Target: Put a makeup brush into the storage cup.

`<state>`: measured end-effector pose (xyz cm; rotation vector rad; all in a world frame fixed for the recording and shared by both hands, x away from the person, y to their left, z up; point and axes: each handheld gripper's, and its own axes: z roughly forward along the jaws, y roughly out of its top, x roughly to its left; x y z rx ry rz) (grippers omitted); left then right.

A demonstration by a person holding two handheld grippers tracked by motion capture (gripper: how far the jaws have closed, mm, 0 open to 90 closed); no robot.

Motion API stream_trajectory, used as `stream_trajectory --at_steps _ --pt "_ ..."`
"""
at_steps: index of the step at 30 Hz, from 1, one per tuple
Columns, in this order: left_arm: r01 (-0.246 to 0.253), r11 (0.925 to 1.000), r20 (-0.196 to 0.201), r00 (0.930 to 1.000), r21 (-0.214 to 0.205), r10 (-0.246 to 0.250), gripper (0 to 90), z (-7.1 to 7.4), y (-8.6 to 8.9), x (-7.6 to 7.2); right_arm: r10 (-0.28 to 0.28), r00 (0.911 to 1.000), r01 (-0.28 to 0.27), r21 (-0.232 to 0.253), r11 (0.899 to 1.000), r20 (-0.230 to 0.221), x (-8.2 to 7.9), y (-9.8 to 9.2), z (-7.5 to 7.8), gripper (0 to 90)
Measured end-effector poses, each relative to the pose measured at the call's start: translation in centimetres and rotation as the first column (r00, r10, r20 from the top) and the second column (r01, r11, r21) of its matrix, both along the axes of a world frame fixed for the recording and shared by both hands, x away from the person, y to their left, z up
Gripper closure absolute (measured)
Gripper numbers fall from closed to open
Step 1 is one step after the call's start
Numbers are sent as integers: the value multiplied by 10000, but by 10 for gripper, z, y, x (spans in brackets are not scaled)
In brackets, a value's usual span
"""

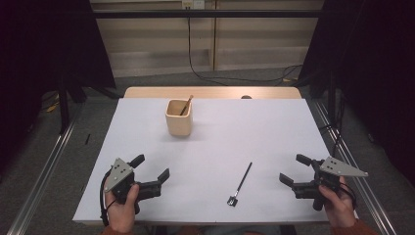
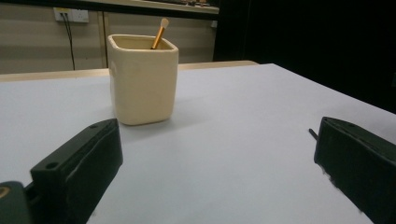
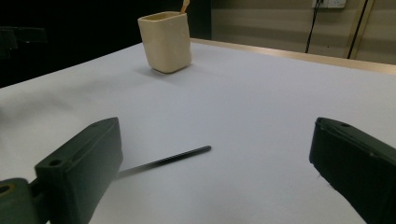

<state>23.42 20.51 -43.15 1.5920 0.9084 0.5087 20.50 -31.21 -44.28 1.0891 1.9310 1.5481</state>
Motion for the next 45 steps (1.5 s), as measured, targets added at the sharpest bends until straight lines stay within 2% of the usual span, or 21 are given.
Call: stream_trajectory --at_steps 4,7,10,12,13,15,20,25,32,37,40,45 --pt "-63 10000 -30 10000 76 64 11 0 3 -2 -265 9996 264 263 9993 20 2 -2 2 7" --pt "63 10000 43 10000 75 -64 11 0 3 -4 -284 9996 282 450 9986 39 4 -4 4 1" --pt "97 9999 -74 9999 105 -96 11 0 2 -4 -122 9999 120 492 9987 44 5 -3 6 0" --pt "-22 10000 31 10000 91 22 11 1 2 -4 -16 9999 24 530 9986 -154 8 0 10 0" --pt "-7 9999 104 9999 115 5 11 1 3 -4 155 9998 -149 456 9988 -134 10 2 13 0" --pt "23 10000 83 10000 92 -24 11 0 3 -3 245 9996 -237 630 9977 -127 16 5 16 0" --pt "95 9997 119 9999 209 -98 11 -1 2 -2 285 9990 -300 456 9985 347 32 16 25 0" --pt "116 9994 161 9998 323 -122 11 -1 1 -3 171 9977 -208 566 9982 650 47 25 33 0" --pt "280 9995 132 9995 138 -281 11 -2 -1 -3 260 9959 -308 549 9980 872 62 36 40 0" --pt "289 9993 136 9995 216 -292 11 -2 0 -2 400 9958 -444 520 9977 826 76 43 48 0" --pt "310 9995 141 9994 69 -311 11 -1 0 -2 533 9955 -568 425 9975 784 85 49 52 0" --pt "360 9992 183 9992 150 -363 11 -1 0 -2 695 9953 -698 22 9976 672 96 61 55 0"
